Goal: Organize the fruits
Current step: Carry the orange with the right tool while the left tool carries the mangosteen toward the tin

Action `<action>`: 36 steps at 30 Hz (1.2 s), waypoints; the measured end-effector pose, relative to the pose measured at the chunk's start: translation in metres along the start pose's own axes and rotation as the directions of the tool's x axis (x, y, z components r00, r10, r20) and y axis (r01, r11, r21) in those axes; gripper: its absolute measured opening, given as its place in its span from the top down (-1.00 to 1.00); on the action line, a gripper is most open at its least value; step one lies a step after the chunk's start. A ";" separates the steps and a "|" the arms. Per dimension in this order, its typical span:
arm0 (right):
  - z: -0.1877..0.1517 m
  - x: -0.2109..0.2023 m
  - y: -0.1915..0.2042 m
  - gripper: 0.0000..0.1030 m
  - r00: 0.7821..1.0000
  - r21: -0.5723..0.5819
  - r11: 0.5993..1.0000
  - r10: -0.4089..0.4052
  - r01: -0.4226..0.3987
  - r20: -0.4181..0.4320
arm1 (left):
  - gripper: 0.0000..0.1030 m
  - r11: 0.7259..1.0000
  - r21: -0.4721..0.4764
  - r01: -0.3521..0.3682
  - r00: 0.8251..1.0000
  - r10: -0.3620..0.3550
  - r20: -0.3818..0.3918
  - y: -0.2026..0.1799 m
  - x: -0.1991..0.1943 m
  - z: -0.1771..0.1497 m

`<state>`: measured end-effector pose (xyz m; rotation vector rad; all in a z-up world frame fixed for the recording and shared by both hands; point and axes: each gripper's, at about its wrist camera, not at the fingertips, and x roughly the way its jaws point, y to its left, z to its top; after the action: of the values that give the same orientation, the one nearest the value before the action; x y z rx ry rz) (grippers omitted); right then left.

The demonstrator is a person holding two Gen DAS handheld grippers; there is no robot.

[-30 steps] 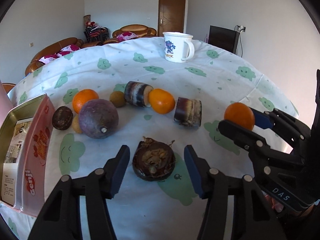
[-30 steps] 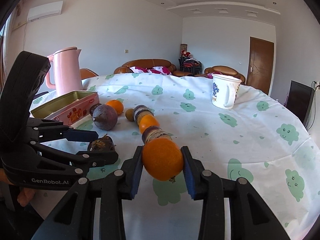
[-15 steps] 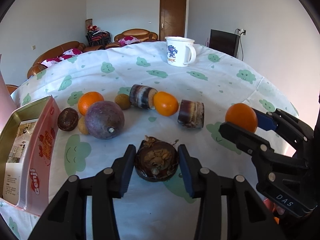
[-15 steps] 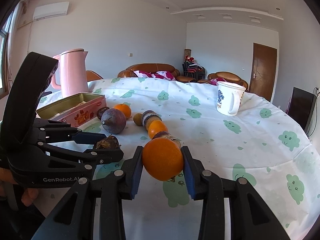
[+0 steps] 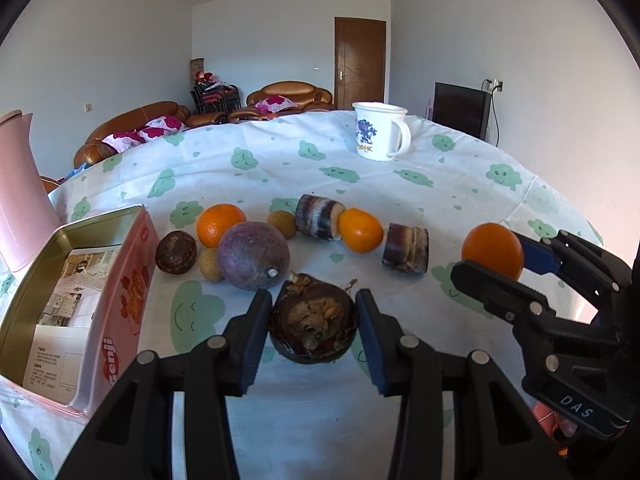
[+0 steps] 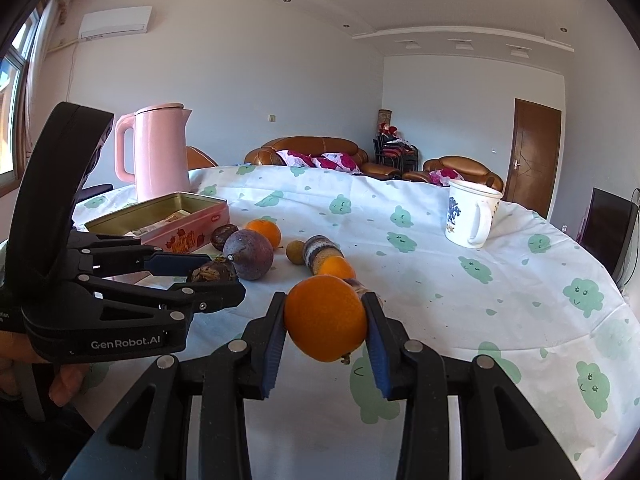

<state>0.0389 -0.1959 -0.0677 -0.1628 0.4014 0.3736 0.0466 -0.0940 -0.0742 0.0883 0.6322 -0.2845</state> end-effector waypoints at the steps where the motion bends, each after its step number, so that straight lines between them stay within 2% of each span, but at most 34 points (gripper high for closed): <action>1: 0.001 0.000 0.002 0.24 1.000 -0.004 1.000 0.002 -0.002 0.002 | 0.13 1.000 0.001 -0.005 1.000 0.005 0.007 0.000 -0.002 0.000; 18: 0.013 -0.003 0.020 0.24 0.999 -0.047 0.999 0.026 -0.024 0.045 | 0.13 0.997 -0.012 -0.075 0.991 0.076 0.107 0.014 -0.025 0.005; 36: 0.041 -0.006 0.040 0.24 0.993 -0.103 0.993 0.073 -0.063 0.093 | 0.13 0.989 -0.073 -0.132 0.976 0.143 0.165 0.042 -0.045 0.008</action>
<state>0.0327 -0.1520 -0.0307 -0.2278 0.2936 0.4673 0.0287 -0.0450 -0.0418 0.0474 0.4623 -0.1364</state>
